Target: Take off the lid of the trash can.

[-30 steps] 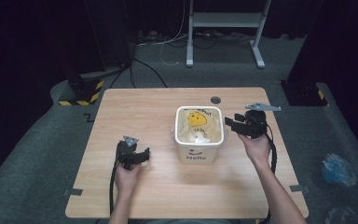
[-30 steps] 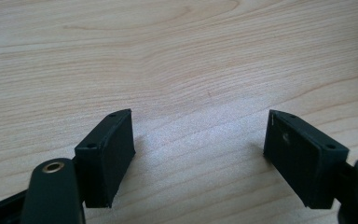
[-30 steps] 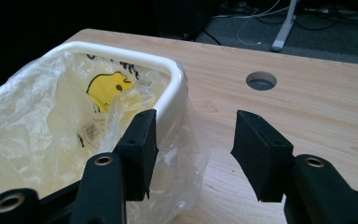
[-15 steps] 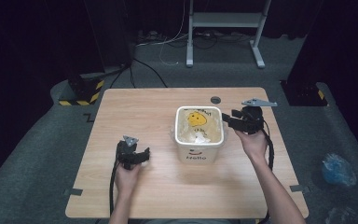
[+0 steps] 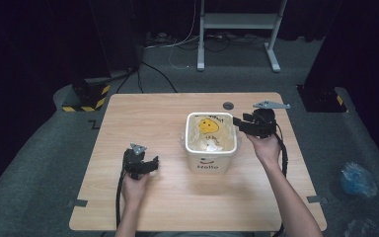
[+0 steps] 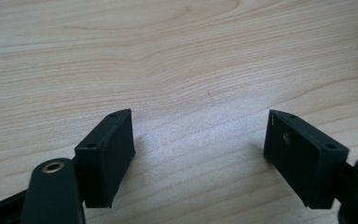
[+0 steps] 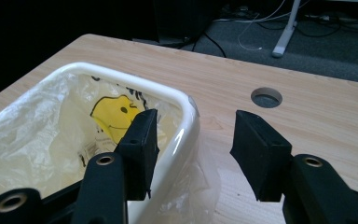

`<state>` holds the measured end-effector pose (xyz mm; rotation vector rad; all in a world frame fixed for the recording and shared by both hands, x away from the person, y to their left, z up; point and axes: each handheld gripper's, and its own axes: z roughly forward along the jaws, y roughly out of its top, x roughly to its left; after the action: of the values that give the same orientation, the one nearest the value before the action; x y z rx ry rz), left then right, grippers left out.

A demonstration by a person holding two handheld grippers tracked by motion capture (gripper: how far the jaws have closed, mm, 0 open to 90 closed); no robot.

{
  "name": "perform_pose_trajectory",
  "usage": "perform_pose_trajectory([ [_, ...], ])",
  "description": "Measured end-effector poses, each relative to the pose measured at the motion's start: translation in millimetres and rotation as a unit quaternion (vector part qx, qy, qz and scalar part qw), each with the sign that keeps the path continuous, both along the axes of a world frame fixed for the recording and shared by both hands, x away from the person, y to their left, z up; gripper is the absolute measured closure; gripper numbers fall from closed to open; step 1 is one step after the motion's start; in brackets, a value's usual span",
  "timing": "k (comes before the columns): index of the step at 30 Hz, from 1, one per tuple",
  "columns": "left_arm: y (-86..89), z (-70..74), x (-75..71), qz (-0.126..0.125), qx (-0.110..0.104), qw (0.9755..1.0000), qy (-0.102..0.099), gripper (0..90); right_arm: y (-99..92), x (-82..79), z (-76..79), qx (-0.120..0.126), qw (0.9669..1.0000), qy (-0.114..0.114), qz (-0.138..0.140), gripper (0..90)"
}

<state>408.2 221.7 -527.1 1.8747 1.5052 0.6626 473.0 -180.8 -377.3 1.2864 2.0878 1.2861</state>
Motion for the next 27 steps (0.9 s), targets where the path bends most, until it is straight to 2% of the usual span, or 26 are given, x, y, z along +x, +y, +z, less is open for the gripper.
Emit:
perform_pose_trajectory([
  [4, 0.0, 0.0, 0.0, 0.0, 0.0, 1.0, 0.0, 24.4, 2.4, 2.4, 1.9, 0.003, 1.0, 0.001, 0.0, 50.4],
  [16, 0.1, 0.0, 0.1, 0.0, 0.0, 1.0, 0.0, 24.4, 16.2, 14.6, 3.0, -0.024, 0.9996, -0.013, -0.001, 55.1],
  [20, 0.1, 0.0, 0.0, 0.0, -0.001, 1.0, 0.0, 24.4, 17.0, 19.6, -1.0, -0.023, 0.9997, -0.003, -0.005, 56.2],
  [27, 0.2, 0.0, 0.0, 0.0, 0.0, 1.0, 0.0, 24.4, 19.0, 24.9, -2.5, -0.026, 0.9996, -0.001, -0.006, 57.4],
])
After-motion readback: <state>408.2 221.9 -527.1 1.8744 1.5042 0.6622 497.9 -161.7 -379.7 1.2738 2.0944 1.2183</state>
